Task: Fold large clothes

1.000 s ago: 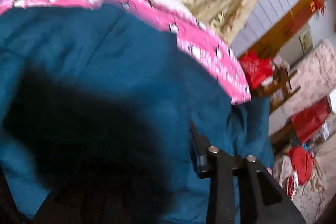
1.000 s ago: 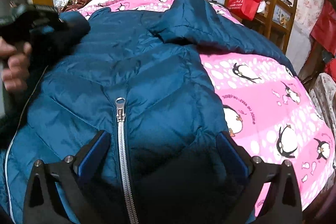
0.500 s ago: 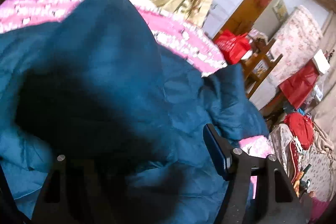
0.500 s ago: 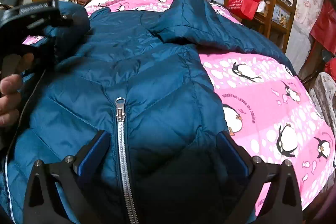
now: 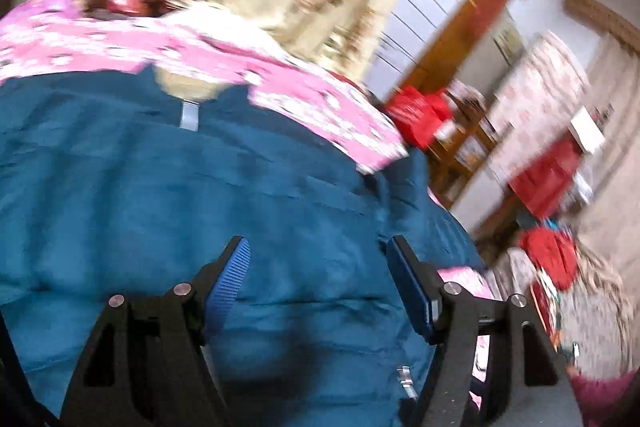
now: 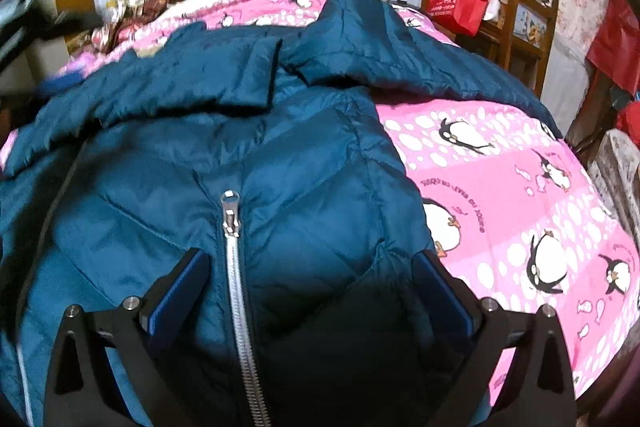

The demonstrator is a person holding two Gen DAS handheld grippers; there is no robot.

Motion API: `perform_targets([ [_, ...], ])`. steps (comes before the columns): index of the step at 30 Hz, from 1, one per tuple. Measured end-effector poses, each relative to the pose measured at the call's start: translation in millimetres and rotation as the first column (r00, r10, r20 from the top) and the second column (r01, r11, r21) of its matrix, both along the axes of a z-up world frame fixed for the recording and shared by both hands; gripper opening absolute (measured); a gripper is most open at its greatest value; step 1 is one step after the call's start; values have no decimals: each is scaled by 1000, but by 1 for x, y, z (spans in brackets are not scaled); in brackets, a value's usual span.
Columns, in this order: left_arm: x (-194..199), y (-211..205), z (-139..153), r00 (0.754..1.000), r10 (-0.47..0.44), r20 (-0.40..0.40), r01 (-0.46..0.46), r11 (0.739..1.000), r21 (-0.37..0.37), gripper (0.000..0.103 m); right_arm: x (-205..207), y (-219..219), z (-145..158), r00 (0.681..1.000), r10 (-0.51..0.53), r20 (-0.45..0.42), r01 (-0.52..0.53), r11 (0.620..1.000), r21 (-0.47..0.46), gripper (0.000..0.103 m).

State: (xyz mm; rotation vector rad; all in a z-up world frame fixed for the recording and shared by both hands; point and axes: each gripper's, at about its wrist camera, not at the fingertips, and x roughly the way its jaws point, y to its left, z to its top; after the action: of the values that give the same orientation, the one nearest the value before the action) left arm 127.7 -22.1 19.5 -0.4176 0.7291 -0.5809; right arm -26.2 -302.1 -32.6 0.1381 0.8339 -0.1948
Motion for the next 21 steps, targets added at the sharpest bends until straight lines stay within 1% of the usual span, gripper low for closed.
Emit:
perform_targets([
  [1,-2,18,1,999,49,1,-49,999,0,43,-2,-1,5,1000,-2,26,2,1000,19,103],
  [3,-7,58,2,985,175,2,-175,984,11,43,-5,1,17,997,3,81,-5,1000,25,103],
  [4,-9,81,2,962,274,5,-274,961,31,43,-3,3,24,995,13,104,-15,1000,14,103],
  [5,-12,99,1,934,358,12,-358,933,45,43,4,7,34,992,44,115,-45,999,2,103],
  [6,-14,122,-3,874,485,22,-485,871,74,43,14,11,44,990,74,121,-75,997,10,103],
  [7,-11,133,-8,832,554,14,-553,827,103,43,24,15,53,987,103,127,-107,994,25,103],
  [8,-9,144,-15,794,607,-5,-601,787,140,43,34,21,60,983,131,128,-137,990,38,103],
  [10,1,158,-29,731,681,-41,-657,720,224,43,68,38,72,971,203,125,-214,974,78,103],
  [11,5,163,-35,706,706,-56,-675,695,247,43,82,45,76,966,221,131,-234,968,88,103],
  [12,8,167,-41,685,723,-82,-686,680,259,43,96,53,78,962,236,134,-250,964,95,103],
  [13,11,172,-47,672,732,-116,-693,676,252,43,111,61,79,959,248,135,-262,959,105,103],
  [15,11,170,-52,673,730,-122,-690,678,254,43,136,73,71,951,278,134,-297,943,148,103],
  [16,15,166,-53,680,725,-111,-679,679,278,43,149,78,59,945,305,116,-322,930,176,103],
  [17,16,167,-56,683,722,-108,-672,680,293,43,158,78,48,944,318,91,-330,926,182,103],
  [18,21,163,-61,684,719,-120,-656,679,329,43,171,75,29,946,322,28,-321,929,182,103],
  [19,28,160,-68,687,713,-138,-638,684,354,44,185,68,14,951,305,-50,-293,941,170,103],
  [20,33,158,-71,695,705,-141,-624,688,370,46,193,62,5,948,309,-77,-292,941,171,103],
  [21,34,154,-73,701,702,-127,-614,685,392,50,198,55,1,944,322,-66,-306,935,181,103],
])
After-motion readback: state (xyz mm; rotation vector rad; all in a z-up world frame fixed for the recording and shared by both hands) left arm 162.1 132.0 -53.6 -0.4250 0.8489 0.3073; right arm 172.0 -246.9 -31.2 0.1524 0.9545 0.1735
